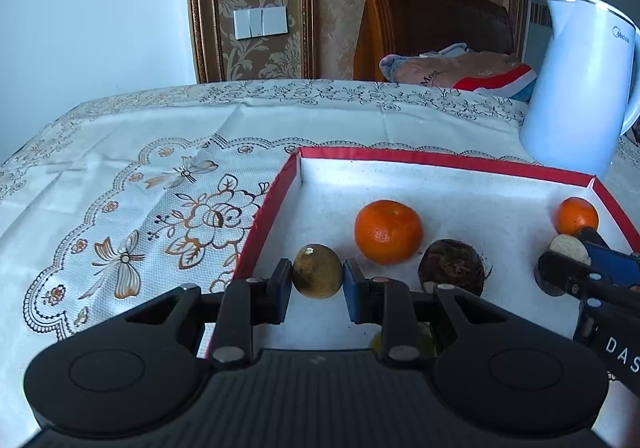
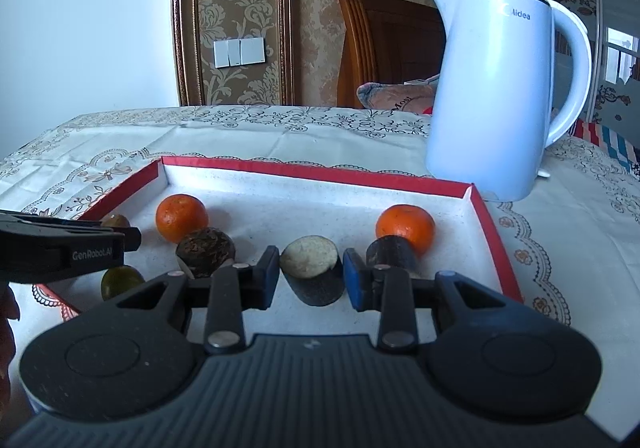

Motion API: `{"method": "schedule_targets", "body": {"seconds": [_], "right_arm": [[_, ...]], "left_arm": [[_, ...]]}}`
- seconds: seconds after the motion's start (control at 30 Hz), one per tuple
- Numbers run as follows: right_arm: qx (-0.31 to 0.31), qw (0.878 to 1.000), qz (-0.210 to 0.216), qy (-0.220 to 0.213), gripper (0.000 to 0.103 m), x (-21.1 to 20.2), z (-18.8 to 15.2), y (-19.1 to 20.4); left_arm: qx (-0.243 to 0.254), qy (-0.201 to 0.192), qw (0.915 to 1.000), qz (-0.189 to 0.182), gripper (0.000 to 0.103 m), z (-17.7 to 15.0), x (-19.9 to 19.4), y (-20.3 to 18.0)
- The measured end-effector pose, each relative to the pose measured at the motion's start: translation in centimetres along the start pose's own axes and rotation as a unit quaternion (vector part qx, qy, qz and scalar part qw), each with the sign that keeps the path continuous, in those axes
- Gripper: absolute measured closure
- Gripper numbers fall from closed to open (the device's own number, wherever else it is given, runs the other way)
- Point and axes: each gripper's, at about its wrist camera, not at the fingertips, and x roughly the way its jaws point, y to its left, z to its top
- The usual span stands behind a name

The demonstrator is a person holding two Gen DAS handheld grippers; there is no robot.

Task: Organize fruits
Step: 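Lower both held items into the tray and open both grippers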

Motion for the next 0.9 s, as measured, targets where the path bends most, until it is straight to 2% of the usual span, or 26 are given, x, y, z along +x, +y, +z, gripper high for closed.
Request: {"method": "schedule_targets", "body": {"seconds": [0.17,0.9], "right_arm": [[0.01,1.0,0.001,0.008,0.071,0.9,0.3,0.0],[0.035,0.999,0.007,0.014,0.07,1.7,0.5,-0.6]], "left_arm": [[-0.008,0.008,0.9999,-0.002,0.076,-0.1,0.4,0.3],[0.0,0.0,1.0,0.002,0.076,-0.3,0.4,0.0]]}}
